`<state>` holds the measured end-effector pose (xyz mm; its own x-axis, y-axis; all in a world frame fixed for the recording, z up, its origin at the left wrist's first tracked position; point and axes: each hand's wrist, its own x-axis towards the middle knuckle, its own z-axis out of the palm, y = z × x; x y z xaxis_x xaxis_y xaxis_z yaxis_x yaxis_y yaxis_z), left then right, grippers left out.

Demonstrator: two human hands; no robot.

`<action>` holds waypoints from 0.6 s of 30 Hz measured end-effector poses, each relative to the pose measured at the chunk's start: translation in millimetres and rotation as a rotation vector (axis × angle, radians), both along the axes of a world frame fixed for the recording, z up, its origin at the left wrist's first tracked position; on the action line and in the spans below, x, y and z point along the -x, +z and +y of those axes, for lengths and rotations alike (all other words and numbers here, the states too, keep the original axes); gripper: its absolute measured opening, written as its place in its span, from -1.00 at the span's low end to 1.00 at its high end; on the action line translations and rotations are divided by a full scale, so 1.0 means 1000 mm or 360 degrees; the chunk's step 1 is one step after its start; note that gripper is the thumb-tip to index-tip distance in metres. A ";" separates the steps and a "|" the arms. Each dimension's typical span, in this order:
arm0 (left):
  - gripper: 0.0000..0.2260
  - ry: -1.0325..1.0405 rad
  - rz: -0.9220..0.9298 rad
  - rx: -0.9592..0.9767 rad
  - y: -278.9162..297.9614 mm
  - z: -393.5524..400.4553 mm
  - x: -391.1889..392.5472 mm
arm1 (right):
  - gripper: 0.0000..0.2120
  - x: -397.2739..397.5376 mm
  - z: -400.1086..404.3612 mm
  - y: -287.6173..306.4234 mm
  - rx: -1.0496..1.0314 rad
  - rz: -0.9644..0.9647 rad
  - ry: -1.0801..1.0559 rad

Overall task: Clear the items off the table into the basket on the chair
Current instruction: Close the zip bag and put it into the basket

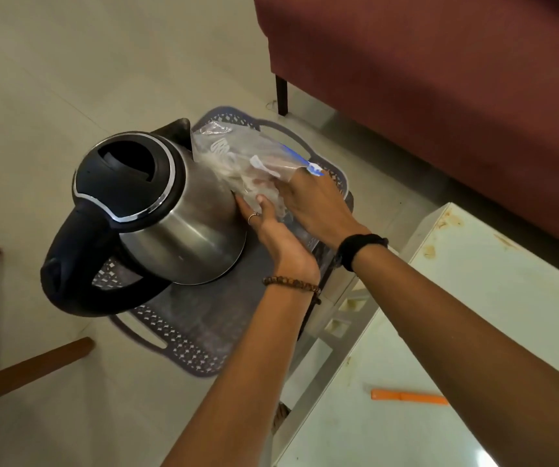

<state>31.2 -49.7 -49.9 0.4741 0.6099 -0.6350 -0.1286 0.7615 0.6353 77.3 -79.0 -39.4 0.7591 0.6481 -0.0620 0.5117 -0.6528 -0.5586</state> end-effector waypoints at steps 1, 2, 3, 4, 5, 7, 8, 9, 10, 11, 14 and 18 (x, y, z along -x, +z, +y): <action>-0.62 0.0001 -0.0006 0.0006 -0.001 0.000 0.001 | -0.78 0.002 0.000 0.000 -0.0037 -0.0015 -0.0026; -0.62 -0.0013 -0.0016 0.0033 -0.002 0.002 0.001 | -0.80 0.004 -0.001 0.001 -0.0118 -0.0031 -0.0084; -0.63 -0.0042 -0.0032 0.0081 -0.003 0.004 0.002 | -0.82 0.006 -0.004 0.003 -0.0218 -0.0044 -0.0163; -0.62 -0.0086 -0.0051 0.0130 -0.005 0.005 0.003 | -0.79 0.008 -0.008 0.004 -0.0284 -0.0055 -0.0230; -0.60 -0.0131 -0.0069 0.0154 -0.005 0.005 0.005 | -0.77 0.010 -0.013 0.005 -0.0295 -0.0059 -0.0261; -0.55 -0.0193 -0.0098 0.0138 -0.007 0.005 0.009 | -0.79 0.013 -0.022 0.003 -0.0212 -0.0026 -0.0255; -0.53 -0.0219 -0.0104 0.0106 -0.008 0.005 0.011 | -0.83 0.014 -0.024 0.001 -0.0156 -0.0005 -0.0227; -0.53 -0.0243 -0.0109 0.0070 -0.009 0.007 0.012 | -0.85 0.016 -0.023 -0.001 -0.0122 0.0017 -0.0201; -0.54 -0.0266 -0.0100 0.0015 -0.010 0.008 0.012 | -0.86 0.017 -0.021 -0.003 -0.0110 0.0031 -0.0186; -0.55 -0.0270 -0.0102 -0.0026 -0.011 0.009 0.013 | -0.86 0.017 -0.017 -0.004 -0.0118 0.0028 -0.0179; -0.55 -0.0324 -0.0044 -0.0181 -0.015 0.011 0.009 | -0.85 0.011 0.000 -0.006 -0.0174 0.0033 -0.0216; -0.51 -0.0343 -0.0151 -0.0019 -0.023 0.028 -0.002 | -0.87 0.001 0.014 -0.013 -0.0306 0.0232 -0.0361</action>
